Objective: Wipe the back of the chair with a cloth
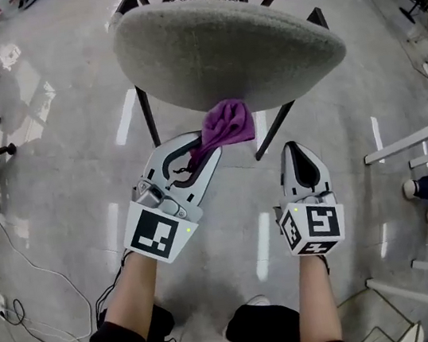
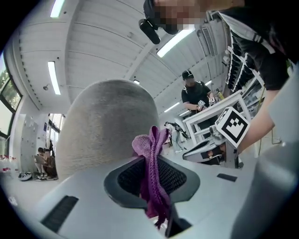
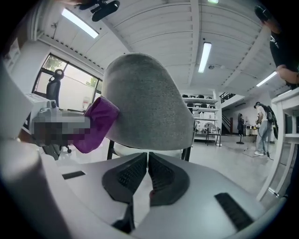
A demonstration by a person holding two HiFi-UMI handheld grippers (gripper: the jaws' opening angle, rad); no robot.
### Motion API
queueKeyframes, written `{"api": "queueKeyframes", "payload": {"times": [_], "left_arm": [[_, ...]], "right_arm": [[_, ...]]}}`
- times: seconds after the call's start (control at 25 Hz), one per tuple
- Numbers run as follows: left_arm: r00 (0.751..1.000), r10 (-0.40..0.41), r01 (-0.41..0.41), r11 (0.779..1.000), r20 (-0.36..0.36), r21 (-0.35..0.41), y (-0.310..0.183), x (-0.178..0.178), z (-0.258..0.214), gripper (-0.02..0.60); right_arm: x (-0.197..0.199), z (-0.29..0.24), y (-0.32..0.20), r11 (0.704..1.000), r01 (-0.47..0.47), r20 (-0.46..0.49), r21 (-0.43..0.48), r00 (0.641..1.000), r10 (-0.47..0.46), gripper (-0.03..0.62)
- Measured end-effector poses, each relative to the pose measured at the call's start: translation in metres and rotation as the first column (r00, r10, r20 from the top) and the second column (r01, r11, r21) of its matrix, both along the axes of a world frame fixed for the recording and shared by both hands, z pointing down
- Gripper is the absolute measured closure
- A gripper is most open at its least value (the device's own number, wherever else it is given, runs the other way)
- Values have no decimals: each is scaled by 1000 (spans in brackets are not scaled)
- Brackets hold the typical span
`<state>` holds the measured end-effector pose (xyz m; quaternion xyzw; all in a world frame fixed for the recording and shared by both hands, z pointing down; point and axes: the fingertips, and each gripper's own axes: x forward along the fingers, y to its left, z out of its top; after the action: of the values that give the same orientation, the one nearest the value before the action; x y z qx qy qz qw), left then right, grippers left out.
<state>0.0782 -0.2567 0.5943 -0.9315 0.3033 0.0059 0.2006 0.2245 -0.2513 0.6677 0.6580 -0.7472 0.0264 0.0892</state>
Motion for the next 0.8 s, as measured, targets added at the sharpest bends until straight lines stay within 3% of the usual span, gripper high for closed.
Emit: {"api": "queueKeyframes", "payload": {"times": [0.04, 0.12, 0.16, 0.44, 0.8], "left_arm": [[999, -35, 34, 996, -16, -76, -3, -12, 5, 495], [993, -114, 100, 963, -41, -250, -8, -34, 19, 495], [990, -136, 120, 952, -39, -281, -9, -42, 20, 495], [981, -194, 183, 941, -12, -284, -15, -77, 4, 495], [972, -233, 227, 937, 12, -266, -11, -96, -47, 495]], "right_arm": [[-7, -2, -1, 1000, 7, 2, -1, 1000, -7, 566], [-18, -6, -3, 1000, 20, 8, -5, 1000, -20, 566], [-23, -8, -4, 1000, 25, 11, -7, 1000, -25, 566], [-33, -29, -4, 999, 36, 24, -25, 999, -35, 566], [-28, -77, 2, 998, 41, 36, -54, 999, -40, 566]]}}
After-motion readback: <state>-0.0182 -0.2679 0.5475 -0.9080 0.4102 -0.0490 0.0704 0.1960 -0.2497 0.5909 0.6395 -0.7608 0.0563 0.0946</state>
